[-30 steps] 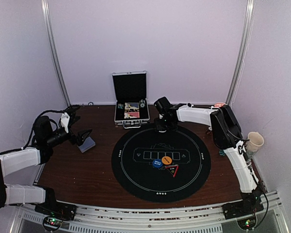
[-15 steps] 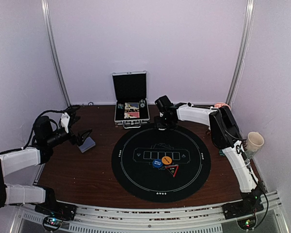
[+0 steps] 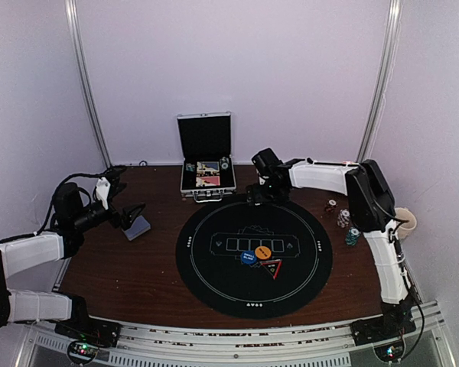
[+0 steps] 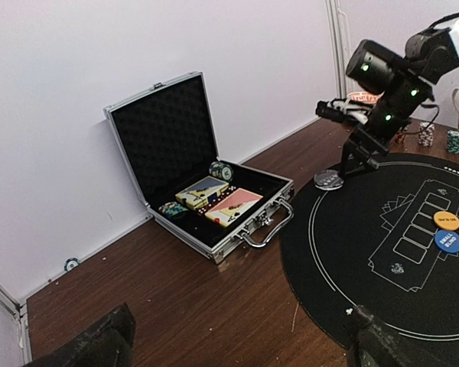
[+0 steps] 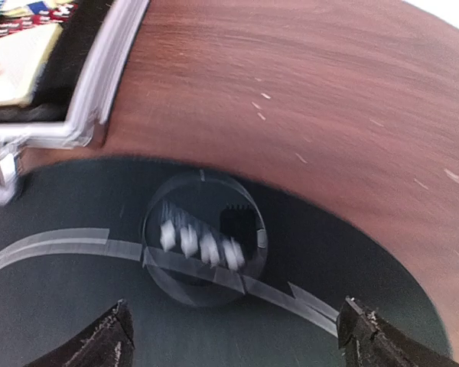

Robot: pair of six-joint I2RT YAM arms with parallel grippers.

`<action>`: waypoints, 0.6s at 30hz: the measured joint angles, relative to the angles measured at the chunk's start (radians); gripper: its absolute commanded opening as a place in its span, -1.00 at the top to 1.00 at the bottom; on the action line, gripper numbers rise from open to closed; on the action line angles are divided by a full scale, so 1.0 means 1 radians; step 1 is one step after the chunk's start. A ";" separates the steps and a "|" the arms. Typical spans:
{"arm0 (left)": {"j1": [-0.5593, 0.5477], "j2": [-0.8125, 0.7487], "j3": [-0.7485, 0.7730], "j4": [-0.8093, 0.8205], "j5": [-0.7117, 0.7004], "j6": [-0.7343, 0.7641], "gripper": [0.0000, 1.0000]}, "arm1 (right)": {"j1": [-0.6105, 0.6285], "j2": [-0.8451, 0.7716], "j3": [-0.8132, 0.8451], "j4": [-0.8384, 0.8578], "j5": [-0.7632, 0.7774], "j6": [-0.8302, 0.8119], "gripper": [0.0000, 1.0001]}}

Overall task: Distribute texas hold em gaming equipment
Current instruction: Place the dealer button in the dealer area.

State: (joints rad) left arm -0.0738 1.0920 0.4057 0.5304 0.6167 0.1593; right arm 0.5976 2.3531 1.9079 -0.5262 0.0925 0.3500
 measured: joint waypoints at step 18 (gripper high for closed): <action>0.000 -0.008 0.000 0.000 -0.008 0.000 -0.95 | 0.295 -0.649 -0.828 0.112 0.075 -0.030 -1.00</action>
State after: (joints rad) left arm -0.0738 1.0843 0.4053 0.5301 0.6086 0.1593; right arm 0.8925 1.7039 1.0801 -0.4141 0.1677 0.3199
